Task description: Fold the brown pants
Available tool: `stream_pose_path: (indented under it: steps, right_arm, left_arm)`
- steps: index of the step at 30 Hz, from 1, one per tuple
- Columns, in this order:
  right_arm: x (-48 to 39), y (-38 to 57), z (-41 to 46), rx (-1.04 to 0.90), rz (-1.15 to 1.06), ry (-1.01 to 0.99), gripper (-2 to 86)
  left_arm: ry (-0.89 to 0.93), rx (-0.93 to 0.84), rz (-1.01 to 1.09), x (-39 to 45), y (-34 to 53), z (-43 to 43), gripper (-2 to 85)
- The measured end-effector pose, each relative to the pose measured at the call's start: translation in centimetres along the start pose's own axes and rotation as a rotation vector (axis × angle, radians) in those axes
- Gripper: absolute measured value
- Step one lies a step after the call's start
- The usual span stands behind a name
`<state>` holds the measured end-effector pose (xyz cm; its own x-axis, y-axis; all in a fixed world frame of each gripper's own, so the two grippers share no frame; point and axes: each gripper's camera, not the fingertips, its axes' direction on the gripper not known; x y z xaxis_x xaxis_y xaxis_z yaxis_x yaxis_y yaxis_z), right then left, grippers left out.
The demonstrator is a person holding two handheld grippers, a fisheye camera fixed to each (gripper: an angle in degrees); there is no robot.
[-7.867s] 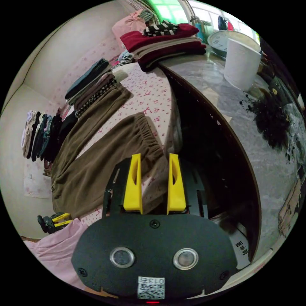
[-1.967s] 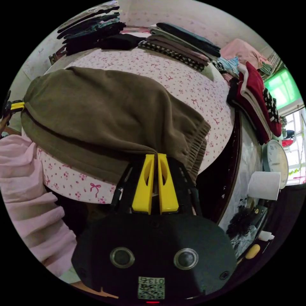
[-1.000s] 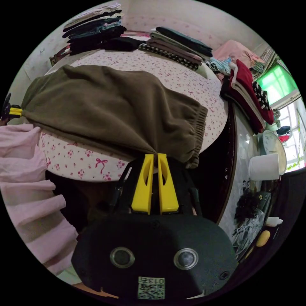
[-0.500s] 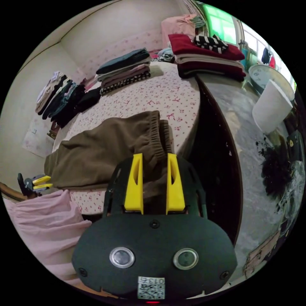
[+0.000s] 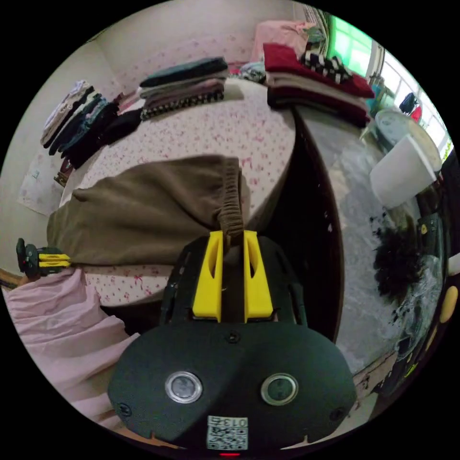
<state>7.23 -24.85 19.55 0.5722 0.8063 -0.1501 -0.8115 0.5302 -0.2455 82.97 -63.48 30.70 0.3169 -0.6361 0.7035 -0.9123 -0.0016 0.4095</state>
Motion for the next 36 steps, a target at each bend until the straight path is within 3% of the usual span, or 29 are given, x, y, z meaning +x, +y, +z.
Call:
stream_pose_path:
  steps: [2, 8, 12, 18, 22, 25, 28, 32, 36]
  right_arm:
    - [1.3, 0.2, 3.8, -0.111, 0.032, -0.047, 8.6]
    - [2.9, -1.0, -1.9, 0.086, 0.072, -0.048, 9.2]
    - [0.9, -4.2, -1.2, 0.096, -0.009, -0.046, 8.9]
    - [-2.1, -7.6, 6.7, -0.085, -0.13, 0.024, 4.2]
    - [1.6, -7.8, 5.5, -0.075, -0.057, -0.118, 2.7]
    - [3.2, -7.1, 2.3, 0.003, 0.029, -0.01, 2.1]
    - [2.5, -7.0, -0.5, 0.093, 0.035, -0.029, 2.0]
    - [-5.0, -10.0, -0.5, 0.142, -0.184, -0.202, 3.0]
    - [-15.0, -13.6, 2.6, 0.049, -0.476, -0.308, 5.4]
  left_arm:
    - [0.027, -0.054, -0.01, -0.3, 0.1, 2.2, 0.8]
    - [0.024, 0.075, -0.063, -2.7, 2.5, -2.0, 0.9]
    - [0.123, 0.182, -0.147, -7.3, 4.0, -3.1, 0.9]
    - [0.227, 0.027, -0.118, -9.2, 4.9, 3.3, 0.8]
    - [0.191, 0.072, -0.149, -9.1, 7.9, 2.8, 0.5]
    - [0.215, 0.108, -0.177, -10.4, 11.0, 1.0, 0.3]
    - [0.193, 0.177, -0.259, -13.5, 14.6, -0.6, 0.1]
    - [0.068, 0.193, -0.442, -19.6, 17.8, 0.3, -0.1]
    - [0.027, -0.012, -0.422, -24.1, 18.4, 5.5, -0.1]
